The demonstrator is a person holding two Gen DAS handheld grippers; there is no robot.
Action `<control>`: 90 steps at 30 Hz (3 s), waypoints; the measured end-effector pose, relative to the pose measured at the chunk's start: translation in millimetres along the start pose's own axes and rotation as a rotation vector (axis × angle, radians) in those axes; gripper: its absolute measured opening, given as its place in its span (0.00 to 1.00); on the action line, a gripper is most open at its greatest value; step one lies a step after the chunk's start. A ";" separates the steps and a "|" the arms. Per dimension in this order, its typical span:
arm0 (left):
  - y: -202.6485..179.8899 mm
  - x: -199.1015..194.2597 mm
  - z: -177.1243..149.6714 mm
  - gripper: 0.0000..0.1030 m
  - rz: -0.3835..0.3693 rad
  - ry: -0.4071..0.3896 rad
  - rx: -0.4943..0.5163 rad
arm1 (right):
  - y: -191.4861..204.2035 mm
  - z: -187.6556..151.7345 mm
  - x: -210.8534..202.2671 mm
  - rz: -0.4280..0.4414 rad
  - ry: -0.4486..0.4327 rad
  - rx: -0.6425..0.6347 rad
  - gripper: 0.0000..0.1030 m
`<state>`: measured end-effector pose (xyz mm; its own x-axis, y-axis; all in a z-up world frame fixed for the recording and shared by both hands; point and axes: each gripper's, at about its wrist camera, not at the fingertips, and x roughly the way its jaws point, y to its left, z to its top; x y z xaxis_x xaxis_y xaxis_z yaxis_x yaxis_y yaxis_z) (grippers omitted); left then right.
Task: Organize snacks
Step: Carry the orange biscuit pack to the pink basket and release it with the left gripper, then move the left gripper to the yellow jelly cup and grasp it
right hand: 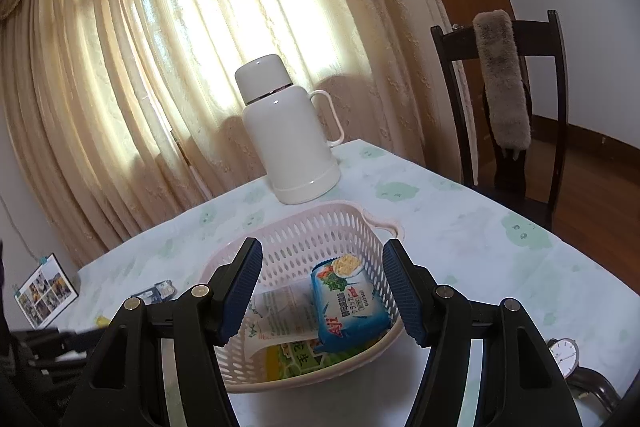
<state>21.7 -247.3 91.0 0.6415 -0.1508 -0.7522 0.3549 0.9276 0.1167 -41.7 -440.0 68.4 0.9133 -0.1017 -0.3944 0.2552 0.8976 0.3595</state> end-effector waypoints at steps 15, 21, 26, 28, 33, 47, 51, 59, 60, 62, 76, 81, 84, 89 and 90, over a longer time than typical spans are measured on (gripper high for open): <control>-69.8 14.7 40.8 0.31 -0.070 -0.061 0.116 | -23.2 5.7 -5.5 -0.054 -0.031 0.101 0.62; -77.9 21.1 47.0 0.31 -0.081 -0.066 0.122 | -29.5 8.0 -9.8 -0.080 -0.055 0.126 0.62; -79.0 25.7 49.3 0.38 -0.090 -0.068 0.112 | -32.1 8.3 -9.8 -0.090 -0.054 0.138 0.62; -78.7 25.9 49.0 0.46 -0.084 -0.077 0.112 | -32.4 8.6 -9.7 -0.090 -0.054 0.138 0.62; -75.7 25.5 49.3 0.47 -0.063 -0.086 0.103 | -33.4 8.1 -9.2 -0.095 -0.054 0.138 0.62; -55.8 20.6 41.2 0.61 0.028 -0.114 0.080 | -28.6 6.1 -8.7 -0.082 -0.054 0.104 0.62; -48.0 18.4 37.8 0.68 0.062 -0.125 0.071 | -23.8 5.1 -7.9 -0.068 -0.053 0.081 0.64; -21.0 15.5 27.2 0.85 0.090 -0.115 0.016 | -8.1 -0.3 -4.3 -0.027 -0.031 0.019 0.69; -17.0 15.3 25.6 0.85 0.091 -0.112 0.008 | -6.2 -1.1 -4.5 -0.023 -0.032 0.011 0.69; -7.5 14.5 22.1 0.85 0.096 -0.105 -0.011 | -3.4 -2.4 -4.0 -0.016 -0.030 0.000 0.70; 89.1 1.6 -19.0 0.87 0.170 -0.048 -0.186 | 12.6 -11.1 1.8 0.001 -0.009 -0.083 0.70; 124.8 1.6 -35.0 0.87 0.211 -0.027 -0.244 | 15.3 -13.3 3.7 -0.006 -0.005 -0.097 0.70; 145.7 4.1 -44.0 0.87 0.226 -0.016 -0.282 | 16.9 -14.6 4.0 -0.017 -0.007 -0.105 0.70; 172.9 18.6 -52.5 0.87 0.225 0.026 -0.318 | 21.8 -17.2 5.2 -0.038 -0.010 -0.130 0.70; 176.7 21.7 -52.7 0.87 0.224 0.033 -0.322 | 23.1 -17.9 5.6 -0.042 -0.010 -0.136 0.70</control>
<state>62.5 -68.6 61.2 0.6549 0.0740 -0.7520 -0.0266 0.9968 0.0750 -36.4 -412.2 59.4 0.9062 -0.1437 -0.3978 0.2481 0.9423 0.2247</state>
